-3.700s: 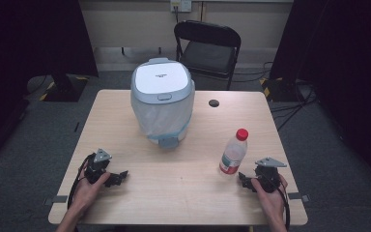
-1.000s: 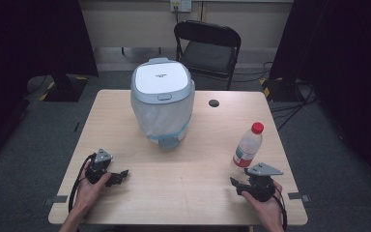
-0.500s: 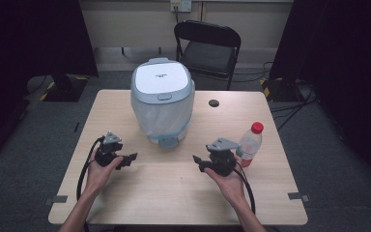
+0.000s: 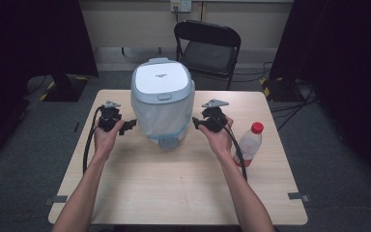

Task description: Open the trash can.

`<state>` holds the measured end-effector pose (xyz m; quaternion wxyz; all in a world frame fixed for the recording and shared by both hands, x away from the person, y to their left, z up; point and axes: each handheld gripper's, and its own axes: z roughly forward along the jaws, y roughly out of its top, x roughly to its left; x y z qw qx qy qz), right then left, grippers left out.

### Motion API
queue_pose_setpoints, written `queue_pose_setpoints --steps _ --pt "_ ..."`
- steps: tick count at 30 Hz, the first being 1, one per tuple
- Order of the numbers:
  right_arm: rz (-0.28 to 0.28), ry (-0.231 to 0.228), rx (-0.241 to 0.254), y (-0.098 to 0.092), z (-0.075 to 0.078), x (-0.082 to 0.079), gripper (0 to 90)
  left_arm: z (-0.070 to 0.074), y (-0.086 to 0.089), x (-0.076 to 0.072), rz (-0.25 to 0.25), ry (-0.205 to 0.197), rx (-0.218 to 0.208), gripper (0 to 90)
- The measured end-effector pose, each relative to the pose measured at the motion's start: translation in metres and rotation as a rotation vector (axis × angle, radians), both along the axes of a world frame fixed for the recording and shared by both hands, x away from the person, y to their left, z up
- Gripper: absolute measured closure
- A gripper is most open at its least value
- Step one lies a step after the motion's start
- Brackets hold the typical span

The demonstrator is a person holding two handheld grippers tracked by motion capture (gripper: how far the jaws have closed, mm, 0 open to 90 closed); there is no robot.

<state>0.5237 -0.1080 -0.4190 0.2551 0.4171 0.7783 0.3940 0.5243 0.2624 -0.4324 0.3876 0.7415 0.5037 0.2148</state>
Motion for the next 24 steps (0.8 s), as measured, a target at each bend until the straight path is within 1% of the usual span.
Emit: queue_pose_setpoints --steps 1,2,3,4,5,6,7,8,9,10,11,12,13,14,15,16,17,18,19,20,21,22,23,24 --pt "-0.008 0.002 -0.010 0.000 -0.001 0.006 37.2 0.000 0.000 0.005 -0.007 0.002 0.006 24.8" --pt "-0.020 -0.001 -0.005 0.000 -0.003 0.014 37.0 0.000 -0.002 0.008 0.015 -0.013 0.025 24.9" --pt "-0.032 -0.003 -0.019 0.001 -0.004 0.022 36.3 -0.001 -0.002 0.012 0.024 -0.017 0.031 24.9" --pt "-0.045 -0.014 -0.015 0.001 -0.005 0.029 36.2 -0.002 -0.002 0.016 0.015 -0.008 0.018 24.9" --pt "-0.070 -0.016 -0.001 0.001 -0.006 0.035 34.8 -0.004 -0.003 0.020 0.024 0.000 0.014 24.9" --pt "-0.099 -0.012 -0.017 0.003 -0.006 0.042 35.0 -0.006 -0.005 0.023 0.034 -0.008 0.012 24.8" --pt "-0.104 -0.032 -0.001 0.004 -0.007 0.047 36.3 -0.007 -0.007 0.025 0.043 -0.019 0.018 24.9" --pt "-0.095 -0.034 0.020 0.005 -0.006 0.049 36.2 -0.009 -0.010 0.027 0.079 -0.025 0.009 25.0" --pt "-0.090 -0.032 0.037 0.007 -0.006 0.053 36.1 -0.011 -0.012 0.028 0.071 -0.020 -0.010 24.7" --pt "-0.079 -0.035 0.042 0.009 -0.005 0.054 36.6 -0.014 -0.013 0.030 0.054 -0.012 -0.013 25.2" --pt "-0.058 -0.059 0.061 0.012 -0.004 0.056 37.5 -0.016 -0.015 0.031 0.065 -0.014 -0.013 28.6" --pt "-0.056 -0.067 0.066 0.013 -0.004 0.056 37.3 -0.017 -0.015 0.033 0.074 0.002 -0.029 30.3" --pt "-0.027 -0.062 0.097 0.016 -0.002 0.056 45.6 -0.016 -0.016 0.033 0.070 0.005 -0.031 34.6" --pt "-0.018 -0.090 0.080 0.018 -0.002 0.054 47.6 -0.015 -0.017 0.033 0.056 0.006 -0.029 38.8" --pt "-0.017 -0.108 0.066 0.020 -0.001 0.052 51.5 -0.015 -0.018 0.032 0.042 0.004 -0.029 43.8" --pt "0.000 -0.119 0.062 0.021 -0.002 0.051 57.3 -0.013 -0.019 0.031 0.012 0.002 -0.004 49.5" --pt "0.020 -0.109 0.074 0.021 -0.002 0.050 58.4 -0.012 -0.019 0.030 0.013 -0.002 0.005 53.5" --pt "0.027 -0.105 0.083 0.020 -0.002 0.049 59.0 -0.012 -0.019 0.029 0.016 -0.003 -0.015 54.4" --pt "0.042 -0.089 0.109 0.019 -0.003 0.046 61.6 -0.013 -0.018 0.028 0.007 0.000 -0.033 59.1" --pt "0.048 -0.083 0.121 0.019 -0.003 0.044 61.9 -0.014 -0.017 0.027 0.006 -0.006 -0.046 61.6" --pt "0.051 -0.082 0.126 0.019 -0.004 0.042 64.1 -0.014 -0.017 0.027 0.004 -0.002 -0.049 62.1" --pt "0.062 -0.075 0.138 0.019 -0.004 0.039 66.4 -0.012 -0.018 0.025 -0.010 0.000 -0.039 65.7" --pt "0.065 -0.067 0.142 0.019 -0.003 0.037 66.4 -0.011 -0.020 0.023 -0.011 -0.010 -0.008 67.9" --pt "0.062 -0.065 0.141 0.019 -0.003 0.034 67.3 -0.009 -0.023 0.020 -0.018 -0.012 0.004 69.8"
